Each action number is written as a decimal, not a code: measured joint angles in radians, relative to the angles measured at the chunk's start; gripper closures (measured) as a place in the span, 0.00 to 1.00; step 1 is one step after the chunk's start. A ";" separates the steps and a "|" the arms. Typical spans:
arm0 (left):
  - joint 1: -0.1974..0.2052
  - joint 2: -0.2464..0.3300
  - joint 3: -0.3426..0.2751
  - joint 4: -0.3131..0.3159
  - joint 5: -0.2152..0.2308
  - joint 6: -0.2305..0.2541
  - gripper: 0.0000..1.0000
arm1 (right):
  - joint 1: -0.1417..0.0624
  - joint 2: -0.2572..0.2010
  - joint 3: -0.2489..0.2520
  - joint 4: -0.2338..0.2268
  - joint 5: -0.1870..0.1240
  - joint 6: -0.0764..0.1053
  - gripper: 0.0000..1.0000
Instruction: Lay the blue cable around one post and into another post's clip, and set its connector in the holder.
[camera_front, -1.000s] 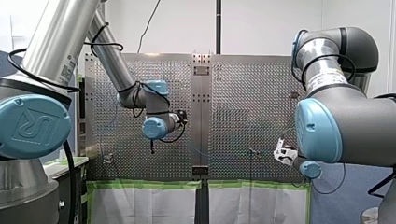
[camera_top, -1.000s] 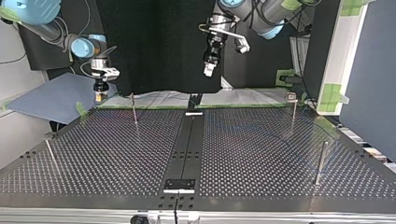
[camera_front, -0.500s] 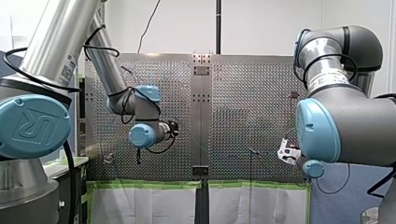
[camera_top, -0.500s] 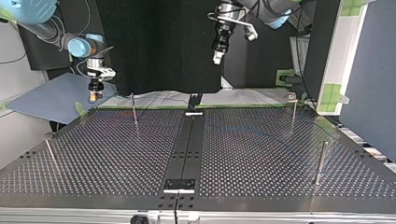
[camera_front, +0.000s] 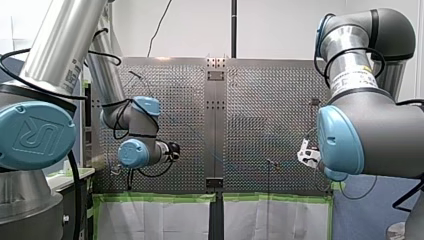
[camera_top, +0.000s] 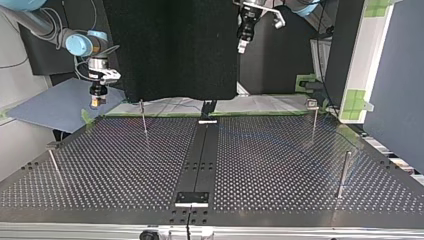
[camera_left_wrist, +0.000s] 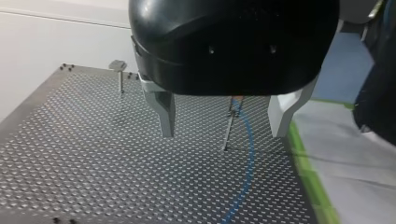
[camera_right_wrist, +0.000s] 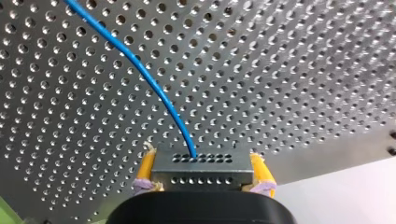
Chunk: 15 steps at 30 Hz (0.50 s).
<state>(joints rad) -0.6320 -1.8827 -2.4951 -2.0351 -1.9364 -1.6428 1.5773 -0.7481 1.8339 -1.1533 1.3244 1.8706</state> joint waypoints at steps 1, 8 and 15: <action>-0.001 0.000 -0.009 0.000 0.000 0.000 0.00 | 0.001 -0.009 0.006 0.000 0.003 0.004 1.00; -0.002 0.000 -0.027 0.000 0.001 -0.001 0.00 | 0.008 -0.075 0.019 0.003 0.010 0.019 1.00; -0.001 0.000 -0.028 0.003 0.004 -0.003 0.00 | 0.012 -0.135 0.020 0.023 0.010 0.028 1.00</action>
<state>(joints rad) -0.6331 -1.8827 -2.5228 -2.0326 -1.9323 -1.6458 1.5892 -0.8826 1.8537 -1.1305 1.3347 1.8987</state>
